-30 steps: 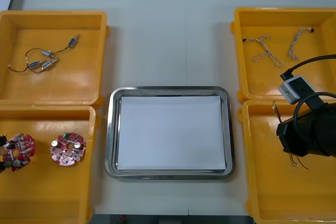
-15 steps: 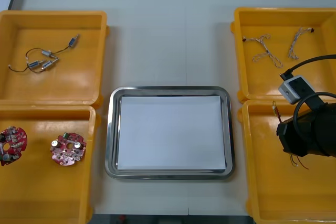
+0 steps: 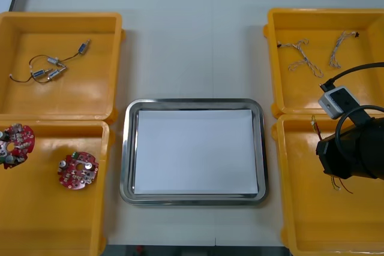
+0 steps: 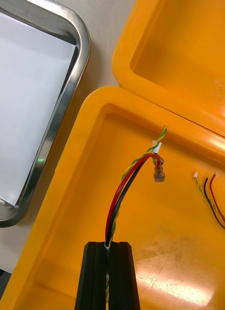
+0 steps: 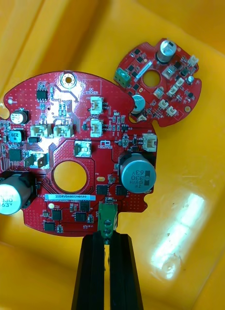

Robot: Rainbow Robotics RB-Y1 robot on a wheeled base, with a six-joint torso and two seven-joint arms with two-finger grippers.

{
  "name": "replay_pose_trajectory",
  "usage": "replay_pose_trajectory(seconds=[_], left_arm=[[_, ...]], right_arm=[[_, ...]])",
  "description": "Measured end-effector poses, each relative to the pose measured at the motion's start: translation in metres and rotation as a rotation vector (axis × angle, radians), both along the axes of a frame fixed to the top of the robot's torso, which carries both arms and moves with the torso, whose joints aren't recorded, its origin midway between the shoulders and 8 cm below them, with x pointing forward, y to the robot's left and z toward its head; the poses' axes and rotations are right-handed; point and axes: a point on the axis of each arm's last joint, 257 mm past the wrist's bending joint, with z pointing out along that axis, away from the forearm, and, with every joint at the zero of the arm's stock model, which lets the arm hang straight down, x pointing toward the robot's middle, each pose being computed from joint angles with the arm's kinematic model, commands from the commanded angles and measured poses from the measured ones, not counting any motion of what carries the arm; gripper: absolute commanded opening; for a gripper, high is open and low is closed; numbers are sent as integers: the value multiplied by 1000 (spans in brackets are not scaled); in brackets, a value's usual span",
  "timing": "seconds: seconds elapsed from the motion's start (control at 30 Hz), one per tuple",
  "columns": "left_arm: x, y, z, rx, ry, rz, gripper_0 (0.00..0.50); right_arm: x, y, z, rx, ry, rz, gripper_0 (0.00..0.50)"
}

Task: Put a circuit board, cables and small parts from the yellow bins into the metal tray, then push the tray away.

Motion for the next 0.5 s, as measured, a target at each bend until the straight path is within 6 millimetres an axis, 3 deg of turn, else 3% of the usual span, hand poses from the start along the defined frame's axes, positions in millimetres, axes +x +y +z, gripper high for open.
replay_pose_trajectory(seconds=[0.3,0.5], left_arm=[[2,-15,23,-203,95,432,0],[10,-20,35,-191,57,461,0]], right_arm=[[0,0,0,0,0,0,0],[0,0,0,0,0,0,0]])
